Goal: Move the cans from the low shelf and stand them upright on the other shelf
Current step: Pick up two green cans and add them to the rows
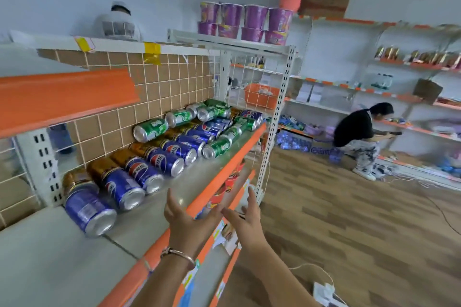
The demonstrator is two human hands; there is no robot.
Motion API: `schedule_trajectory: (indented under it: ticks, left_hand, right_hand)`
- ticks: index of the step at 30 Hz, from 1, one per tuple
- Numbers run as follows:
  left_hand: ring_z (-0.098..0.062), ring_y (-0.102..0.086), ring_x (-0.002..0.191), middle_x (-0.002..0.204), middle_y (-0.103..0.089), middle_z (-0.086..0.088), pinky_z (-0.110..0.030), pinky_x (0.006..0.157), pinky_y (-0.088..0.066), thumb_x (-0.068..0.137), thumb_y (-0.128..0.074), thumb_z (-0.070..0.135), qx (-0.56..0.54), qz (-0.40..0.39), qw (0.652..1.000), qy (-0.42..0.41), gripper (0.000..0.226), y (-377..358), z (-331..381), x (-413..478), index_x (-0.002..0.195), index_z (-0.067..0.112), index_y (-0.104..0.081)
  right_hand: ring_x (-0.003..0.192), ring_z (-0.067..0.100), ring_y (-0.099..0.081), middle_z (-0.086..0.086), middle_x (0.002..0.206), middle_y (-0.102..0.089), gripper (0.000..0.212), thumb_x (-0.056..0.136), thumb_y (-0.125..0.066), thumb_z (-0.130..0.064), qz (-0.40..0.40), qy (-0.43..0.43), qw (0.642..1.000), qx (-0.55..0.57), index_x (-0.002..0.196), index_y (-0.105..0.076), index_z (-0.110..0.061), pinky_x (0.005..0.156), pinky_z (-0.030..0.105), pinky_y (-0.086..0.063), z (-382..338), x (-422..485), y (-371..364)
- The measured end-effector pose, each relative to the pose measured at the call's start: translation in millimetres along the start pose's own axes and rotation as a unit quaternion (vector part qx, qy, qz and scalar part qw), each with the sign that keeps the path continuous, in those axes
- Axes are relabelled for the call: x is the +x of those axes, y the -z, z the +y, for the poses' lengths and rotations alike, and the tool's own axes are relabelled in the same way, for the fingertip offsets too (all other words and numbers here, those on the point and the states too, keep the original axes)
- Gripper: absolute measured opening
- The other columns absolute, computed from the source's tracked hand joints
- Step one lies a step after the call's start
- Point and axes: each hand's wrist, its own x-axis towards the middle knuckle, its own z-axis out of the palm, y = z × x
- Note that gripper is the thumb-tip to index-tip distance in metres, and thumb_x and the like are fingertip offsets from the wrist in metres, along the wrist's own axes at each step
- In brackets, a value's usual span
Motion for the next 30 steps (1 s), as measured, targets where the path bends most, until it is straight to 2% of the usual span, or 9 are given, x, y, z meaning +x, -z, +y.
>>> schedule_trajectory:
  ticks: [4, 8, 11, 13, 14, 18, 21, 26, 30]
  left_hand:
    - [-0.023, -0.026, 0.137, 0.151, -0.012, -0.013, -0.028, 0.102, -0.031, 0.063, -0.085, 0.021, -0.023, -0.003, 1.000, 0.004, 0.113, -29.0, 9.9, 56.4, 0.148, 0.022, -0.011]
    - [-0.020, -0.026, 0.137, 0.151, -0.014, -0.012, -0.019, 0.096, -0.023, 0.065, -0.084, 0.018, -0.026, -0.013, 1.000, -0.007, 0.109, -61.4, 8.6, 99.8, 0.147, 0.018, -0.013]
    - [-0.020, -0.026, 0.137, 0.150, -0.018, -0.013, -0.020, 0.099, -0.024, 0.064, -0.084, 0.017, -0.023, -0.007, 1.000, -0.018, 0.106, -87.2, 5.6, 124.4, 0.145, 0.017, -0.016]
    - [-0.021, -0.023, 0.138, 0.150, -0.018, -0.012, -0.023, 0.104, -0.024, 0.063, -0.084, 0.018, -0.018, 0.007, 1.000, -0.014, 0.108, -106.5, 0.1, 143.3, 0.146, 0.016, -0.015]
    - [-0.022, -0.021, 0.140, 0.151, -0.017, -0.011, -0.027, 0.107, -0.024, 0.063, -0.084, 0.019, -0.014, 0.012, 1.000, -0.013, 0.108, -116.9, -1.7, 152.4, 0.146, 0.014, -0.014]
    - [-0.023, -0.021, 0.141, 0.152, -0.017, -0.012, -0.035, 0.114, -0.023, 0.065, -0.083, 0.019, -0.013, 0.024, 1.000, -0.007, 0.106, -165.5, -4.3, 188.7, 0.146, 0.011, -0.015]
    - [-0.022, -0.014, 0.143, 0.155, -0.007, -0.007, -0.039, 0.115, -0.020, 0.067, -0.082, 0.025, -0.012, 0.035, 0.999, 0.002, 0.108, -203.7, 3.5, 211.9, 0.147, 0.015, -0.011]
    - [-0.018, -0.013, 0.143, 0.156, -0.006, -0.003, -0.036, 0.114, -0.018, 0.067, -0.082, 0.026, -0.023, 0.087, 0.996, 0.030, 0.110, -249.9, 14.8, 241.9, 0.148, 0.018, -0.007]
    - [-0.021, -0.014, 0.143, 0.156, -0.006, -0.002, -0.041, 0.117, -0.019, 0.068, -0.082, 0.028, -0.006, 0.107, 0.992, 0.059, 0.112, -270.6, 15.1, 269.8, 0.147, 0.023, -0.004]
  right_hand:
    - [0.143, 0.017, -0.024, -0.008, 0.154, -0.021, 0.117, 0.048, -0.072, -0.067, -0.003, -0.010, 1.000, 0.020, 0.147, -0.016, -0.040, 0.117, 0.047, -0.026, -5.5, 62.0, 2.1]
    - [0.134, 0.011, -0.041, -0.005, 0.150, -0.035, 0.096, 0.051, -0.079, -0.067, -0.002, -0.014, 0.998, 0.056, 0.131, -0.027, -0.063, 0.113, 0.045, -0.035, 2.2, 112.6, 7.0]
    - [0.119, 0.000, -0.050, -0.004, 0.144, -0.041, 0.095, 0.059, -0.077, -0.045, -0.015, -0.013, 0.995, 0.093, 0.137, -0.023, -0.048, 0.109, 0.038, -0.040, -3.6, 143.6, 16.8]
    - [0.105, -0.014, -0.046, -0.010, 0.138, -0.039, 0.097, 0.064, -0.070, -0.036, -0.032, -0.016, 0.993, 0.115, 0.145, -0.017, -0.039, 0.103, 0.031, -0.041, -1.4, 166.7, 26.9]
    - [0.103, -0.013, -0.046, -0.012, 0.136, -0.037, 0.098, 0.065, -0.068, -0.035, -0.040, -0.016, 0.992, 0.118, 0.148, -0.016, -0.035, 0.099, 0.028, -0.041, 2.3, 179.8, 32.3]
    - [0.131, 0.010, -0.035, -0.010, 0.149, -0.024, 0.113, 0.053, -0.070, -0.055, -0.048, -0.018, 0.995, 0.085, 0.149, -0.017, -0.034, 0.111, 0.039, -0.035, 7.3, 237.4, 56.4]
    - [0.141, 0.023, -0.032, -0.002, 0.154, -0.028, 0.107, 0.058, -0.074, -0.057, -0.081, -0.015, 0.994, 0.078, 0.147, -0.018, -0.041, 0.111, 0.050, -0.035, 11.6, 282.8, 78.3]
    - [0.143, 0.021, -0.025, -0.006, 0.156, -0.016, 0.095, 0.079, -0.074, -0.035, -0.127, -0.015, 0.988, 0.085, 0.150, -0.011, -0.033, 0.113, 0.045, -0.032, 10.8, 347.7, 107.8]
    - [0.139, 0.018, -0.031, -0.008, 0.156, -0.016, 0.094, 0.077, -0.073, -0.036, -0.147, -0.028, 0.986, 0.072, 0.150, -0.013, -0.035, 0.111, 0.044, -0.035, 15.9, 386.9, 110.7]
